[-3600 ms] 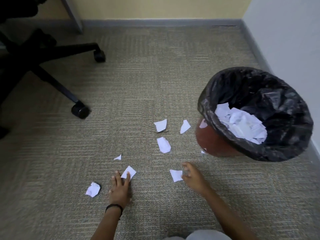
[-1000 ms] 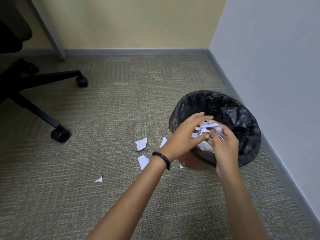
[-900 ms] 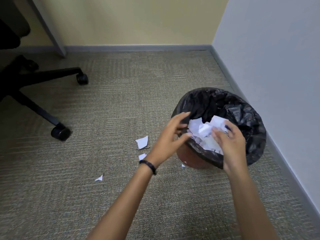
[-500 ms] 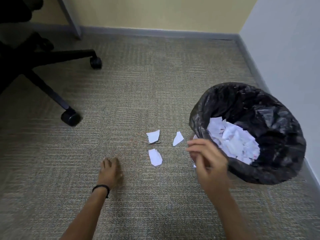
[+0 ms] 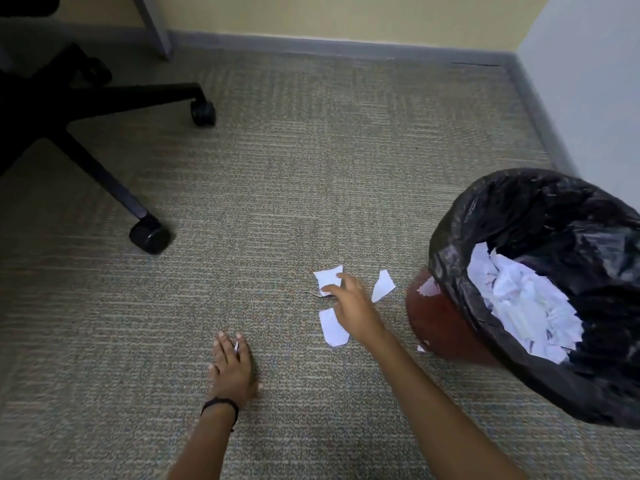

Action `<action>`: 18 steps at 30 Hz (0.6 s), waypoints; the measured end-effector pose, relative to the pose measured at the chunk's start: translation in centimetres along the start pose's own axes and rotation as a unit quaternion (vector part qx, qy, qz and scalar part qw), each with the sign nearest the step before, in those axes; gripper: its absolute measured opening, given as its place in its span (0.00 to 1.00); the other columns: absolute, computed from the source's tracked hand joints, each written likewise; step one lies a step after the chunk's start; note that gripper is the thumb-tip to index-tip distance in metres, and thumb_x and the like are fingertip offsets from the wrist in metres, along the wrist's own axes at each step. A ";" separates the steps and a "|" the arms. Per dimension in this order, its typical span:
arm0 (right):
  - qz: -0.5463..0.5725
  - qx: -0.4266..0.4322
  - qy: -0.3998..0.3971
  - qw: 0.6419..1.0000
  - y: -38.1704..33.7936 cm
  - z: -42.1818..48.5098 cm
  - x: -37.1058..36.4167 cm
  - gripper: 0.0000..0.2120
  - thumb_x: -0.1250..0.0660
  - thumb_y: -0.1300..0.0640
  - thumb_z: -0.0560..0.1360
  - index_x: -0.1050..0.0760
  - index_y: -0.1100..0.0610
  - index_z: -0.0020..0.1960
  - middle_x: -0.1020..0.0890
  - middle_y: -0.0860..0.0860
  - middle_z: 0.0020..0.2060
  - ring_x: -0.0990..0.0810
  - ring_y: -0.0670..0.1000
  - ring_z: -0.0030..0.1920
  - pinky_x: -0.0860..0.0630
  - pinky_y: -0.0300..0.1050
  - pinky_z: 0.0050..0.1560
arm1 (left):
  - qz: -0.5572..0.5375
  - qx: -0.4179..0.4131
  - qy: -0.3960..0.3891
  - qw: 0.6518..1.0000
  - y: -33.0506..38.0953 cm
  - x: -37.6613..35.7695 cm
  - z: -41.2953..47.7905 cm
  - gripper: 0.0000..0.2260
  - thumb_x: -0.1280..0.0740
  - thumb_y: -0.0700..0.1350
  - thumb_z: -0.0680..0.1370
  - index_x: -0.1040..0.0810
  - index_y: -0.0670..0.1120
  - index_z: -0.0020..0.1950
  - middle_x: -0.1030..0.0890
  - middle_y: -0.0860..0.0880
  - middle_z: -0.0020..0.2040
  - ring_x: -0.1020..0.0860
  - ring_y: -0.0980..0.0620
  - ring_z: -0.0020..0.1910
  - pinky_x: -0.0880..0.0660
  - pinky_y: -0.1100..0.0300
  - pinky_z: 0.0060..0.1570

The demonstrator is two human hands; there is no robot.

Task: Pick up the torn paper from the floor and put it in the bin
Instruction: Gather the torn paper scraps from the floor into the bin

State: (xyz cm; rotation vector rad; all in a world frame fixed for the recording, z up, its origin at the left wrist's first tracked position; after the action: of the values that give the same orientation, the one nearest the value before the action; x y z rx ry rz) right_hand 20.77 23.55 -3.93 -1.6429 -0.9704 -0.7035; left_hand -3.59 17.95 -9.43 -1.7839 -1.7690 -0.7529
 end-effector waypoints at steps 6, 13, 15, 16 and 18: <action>-0.061 -0.079 -0.075 0.992 1.3 2.7 -2.7 0.29 0.43 0.69 0.75 0.37 0.50 0.72 0.50 0.60 0.74 0.47 0.62 0.74 0.37 0.56 0.69 | 0.002 -0.007 0.003 1.000 0.0 -0.6 0.6 0.45 0.36 0.56 0.77 0.67 0.38 0.75 0.70 0.32 0.72 0.62 0.31 0.74 0.45 0.42 0.72; -0.195 -0.102 -0.002 0.976 1.1 3.6 -2.4 0.28 0.41 0.69 0.76 0.43 0.53 0.72 0.41 0.60 0.71 0.34 0.60 0.66 0.23 0.49 0.50 | 0.017 0.001 -0.004 1.000 0.0 -0.7 0.8 0.46 0.36 0.57 0.77 0.66 0.38 0.75 0.67 0.31 0.73 0.62 0.32 0.74 0.45 0.43 0.72; -0.212 -0.084 0.008 0.974 1.2 4.1 -2.4 0.36 0.38 0.67 0.75 0.52 0.50 0.75 0.48 0.62 0.74 0.34 0.61 0.66 0.23 0.49 0.51 | 0.017 0.003 -0.004 1.000 0.1 -0.5 0.9 0.46 0.36 0.57 0.76 0.67 0.38 0.75 0.67 0.31 0.73 0.62 0.32 0.74 0.45 0.43 0.72; -0.216 -0.072 -0.001 0.974 1.2 4.3 -2.5 0.37 0.38 0.63 0.75 0.54 0.49 0.76 0.51 0.61 0.75 0.37 0.62 0.68 0.26 0.52 0.55 | 0.017 0.002 -0.004 1.000 0.1 -0.5 0.8 0.46 0.36 0.56 0.76 0.67 0.38 0.75 0.67 0.31 0.73 0.62 0.31 0.74 0.45 0.43 0.72; -0.193 -0.061 -0.044 0.978 1.0 4.8 -3.0 0.35 0.39 0.52 0.76 0.54 0.47 0.76 0.54 0.59 0.76 0.46 0.62 0.73 0.37 0.59 0.66 | 0.017 0.003 -0.006 1.000 0.1 -0.4 0.7 0.46 0.36 0.56 0.76 0.66 0.38 0.75 0.67 0.31 0.73 0.62 0.31 0.74 0.44 0.42 0.72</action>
State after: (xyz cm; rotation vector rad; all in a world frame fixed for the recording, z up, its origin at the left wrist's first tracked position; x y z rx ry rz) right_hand 20.04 27.35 -8.18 -1.6182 -1.3547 -0.9719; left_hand -3.47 18.15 -10.15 -1.8134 -1.7429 -0.7246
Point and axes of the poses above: each hand's wrist, its own z-axis towards the middle knuckle, its own x-axis out of the back of the hand, y = z × x, the point moved 4 cm from there along z, towards the middle knuckle
